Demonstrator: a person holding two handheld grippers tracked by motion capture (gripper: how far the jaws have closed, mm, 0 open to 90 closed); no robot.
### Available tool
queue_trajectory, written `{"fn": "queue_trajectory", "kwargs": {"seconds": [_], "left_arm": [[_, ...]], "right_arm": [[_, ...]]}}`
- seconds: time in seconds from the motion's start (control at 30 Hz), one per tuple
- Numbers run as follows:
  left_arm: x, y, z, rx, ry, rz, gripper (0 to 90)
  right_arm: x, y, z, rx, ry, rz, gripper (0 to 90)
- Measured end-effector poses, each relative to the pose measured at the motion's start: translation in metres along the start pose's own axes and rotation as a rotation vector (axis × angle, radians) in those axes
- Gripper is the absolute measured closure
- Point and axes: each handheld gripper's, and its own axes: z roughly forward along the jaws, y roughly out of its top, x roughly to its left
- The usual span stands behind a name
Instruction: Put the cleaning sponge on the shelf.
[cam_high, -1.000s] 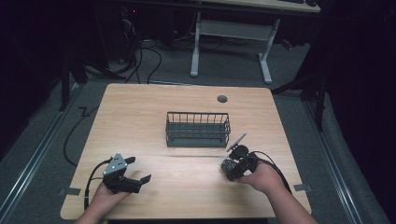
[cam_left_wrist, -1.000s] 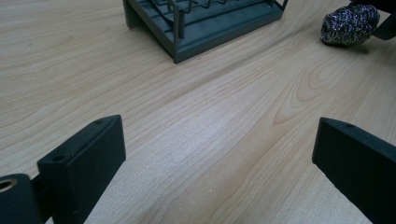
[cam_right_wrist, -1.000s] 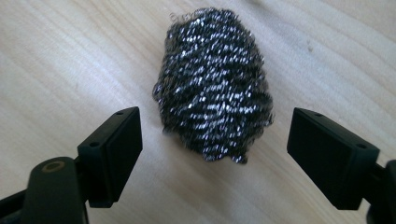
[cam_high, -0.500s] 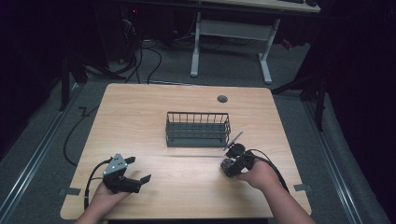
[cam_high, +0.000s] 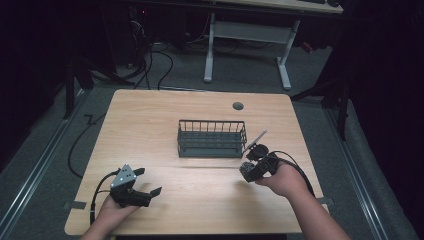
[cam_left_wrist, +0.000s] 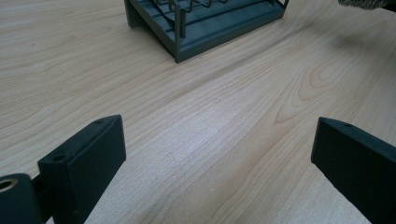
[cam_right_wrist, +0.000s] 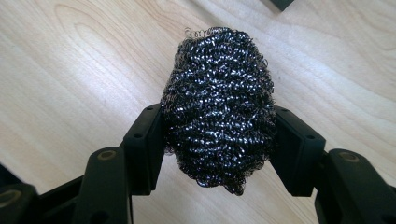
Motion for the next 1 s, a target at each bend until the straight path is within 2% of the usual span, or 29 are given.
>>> {"fn": "queue_trajectory", "kwargs": {"seconds": [0.07, 0.1, 0.13, 0.17, 0.23, 0.47, 0.5, 0.53, 0.57, 0.6, 0.8, 1.0], "left_arm": [[0.0, 0.0, 0.0, 0.003, 0.004, 0.003, 3.8], [0.0, 0.0, 0.0, 0.004, 0.004, 0.004, 3.8], [0.0, 0.0, 0.0, 0.005, 0.003, 0.004, 3.9], [0.0, 0.0, 0.0, 0.003, 0.004, 0.004, 3.9], [0.0, 0.0, 0.0, -0.001, 0.003, 0.003, 3.9], [0.0, 0.0, 0.0, -0.002, 0.001, 0.003, 3.9], [0.0, 0.0, 0.0, -0.002, 0.0, 0.003, 3.9], [0.0, 0.0, 0.0, -0.002, 0.0, 0.003, 3.9], [0.0, 0.0, 0.0, -0.002, 0.0, 0.002, 3.9], [0.0, 0.0, 0.0, -0.002, 0.001, 0.002, 3.9], [-0.001, -0.001, 0.0, 0.0, -0.003, -0.001, 4.2], [-0.003, -0.001, 0.001, 0.001, -0.007, 0.0, 4.2]], "right_arm": [[-0.001, 0.002, -0.007, 0.005, 0.003, -0.002, 41.8], [0.0, 0.004, -0.01, 0.012, -0.001, 0.018, 41.8], [0.0, 0.005, -0.014, 0.015, -0.003, 0.018, 41.8], [-0.001, 0.007, -0.016, 0.007, -0.004, -0.002, 41.8], [-0.002, 0.01, -0.023, 0.003, -0.003, -0.008, 41.8], [-0.003, 0.022, -0.041, 0.01, -0.008, 0.009, 41.8], [-0.004, 0.023, -0.043, 0.003, -0.006, -0.002, 41.8], [-0.004, 0.025, -0.045, -0.001, -0.008, -0.008, 41.7], [-0.003, 0.026, -0.047, 0.001, -0.008, 0.006, 41.7], [-0.004, 0.028, -0.047, -0.005, -0.005, -0.01, 41.8], [-0.003, 0.038, -0.05, 0.01, 0.004, -0.03, 41.8], [-0.002, 0.056, -0.055, 0.015, 0.011, -0.021, 41.7]]}}
